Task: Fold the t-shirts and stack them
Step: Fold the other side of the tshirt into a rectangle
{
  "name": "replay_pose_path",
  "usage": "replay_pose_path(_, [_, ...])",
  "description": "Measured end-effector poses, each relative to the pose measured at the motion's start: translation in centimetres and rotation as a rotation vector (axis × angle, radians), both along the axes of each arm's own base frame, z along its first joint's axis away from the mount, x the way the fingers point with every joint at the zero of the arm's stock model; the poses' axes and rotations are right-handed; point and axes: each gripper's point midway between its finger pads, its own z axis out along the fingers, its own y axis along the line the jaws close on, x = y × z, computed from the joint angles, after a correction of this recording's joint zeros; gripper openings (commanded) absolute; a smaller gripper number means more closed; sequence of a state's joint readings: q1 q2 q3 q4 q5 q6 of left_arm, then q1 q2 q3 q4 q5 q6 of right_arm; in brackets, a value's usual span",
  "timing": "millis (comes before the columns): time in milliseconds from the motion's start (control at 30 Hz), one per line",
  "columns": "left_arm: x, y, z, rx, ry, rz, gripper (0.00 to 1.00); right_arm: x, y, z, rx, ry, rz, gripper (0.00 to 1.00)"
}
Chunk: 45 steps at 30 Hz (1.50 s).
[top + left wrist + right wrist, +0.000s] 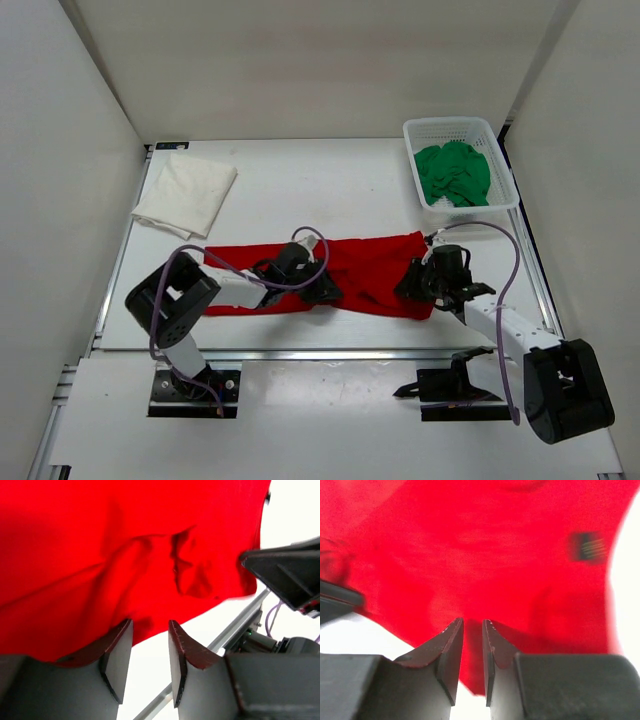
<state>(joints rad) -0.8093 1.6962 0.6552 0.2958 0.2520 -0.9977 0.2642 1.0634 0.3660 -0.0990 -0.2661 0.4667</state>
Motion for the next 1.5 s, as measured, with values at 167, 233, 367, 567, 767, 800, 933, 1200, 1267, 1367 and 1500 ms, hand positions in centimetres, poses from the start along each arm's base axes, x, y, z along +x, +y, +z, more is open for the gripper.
replay_pose_path(167, [0.6,2.7,0.2,0.025,-0.008,0.023,0.53,-0.8,-1.0,-1.4,-0.024,0.039,-0.030,0.20])
replay_pose_path(233, [0.2,2.8,0.4,0.039,-0.016,0.001,0.53,-0.7,-1.0,-1.4,-0.024,0.036,-0.030,0.19])
replay_pose_path(367, [-1.4,2.1,1.1,0.049,-0.021,-0.051,0.50,-0.7,-1.0,-1.4,-0.026,0.035,-0.032,0.20])
replay_pose_path(567, [-1.8,-0.5,2.6,-0.037,-0.024,-0.039,0.30,-0.6,-1.2,-0.9,-0.021,0.018,-0.040,0.20])
replay_pose_path(767, [-0.1,-1.0,1.3,-0.067,0.029,0.066,0.31,-0.7,-0.3,-0.4,-0.014,-0.006,-0.008,0.20])
replay_pose_path(800, [0.0,-0.9,0.9,-0.063,0.039,0.078,0.32,-0.8,-0.2,-0.4,-0.012,-0.007,-0.003,0.19])
replay_pose_path(933, [0.3,-0.8,-0.2,-0.053,0.074,0.109,0.41,-0.9,0.2,-0.1,-0.008,-0.020,0.012,0.19])
replay_pose_path(1200, [0.9,-1.8,0.2,-0.101,0.094,0.145,0.42,-0.8,0.4,0.3,0.005,-0.042,0.013,0.19])
replay_pose_path(1267, [0.9,-1.9,0.2,-0.110,0.100,0.152,0.41,-0.9,0.4,0.2,0.005,-0.043,0.014,0.20])
replay_pose_path(1367, [1.1,-2.1,0.1,-0.119,0.113,0.164,0.38,-1.0,0.6,0.1,0.008,-0.042,0.021,0.19])
replay_pose_path(1500, [1.3,-2.6,0.1,-0.127,0.120,0.169,0.35,-1.4,0.7,-0.2,0.012,-0.037,0.028,0.19])
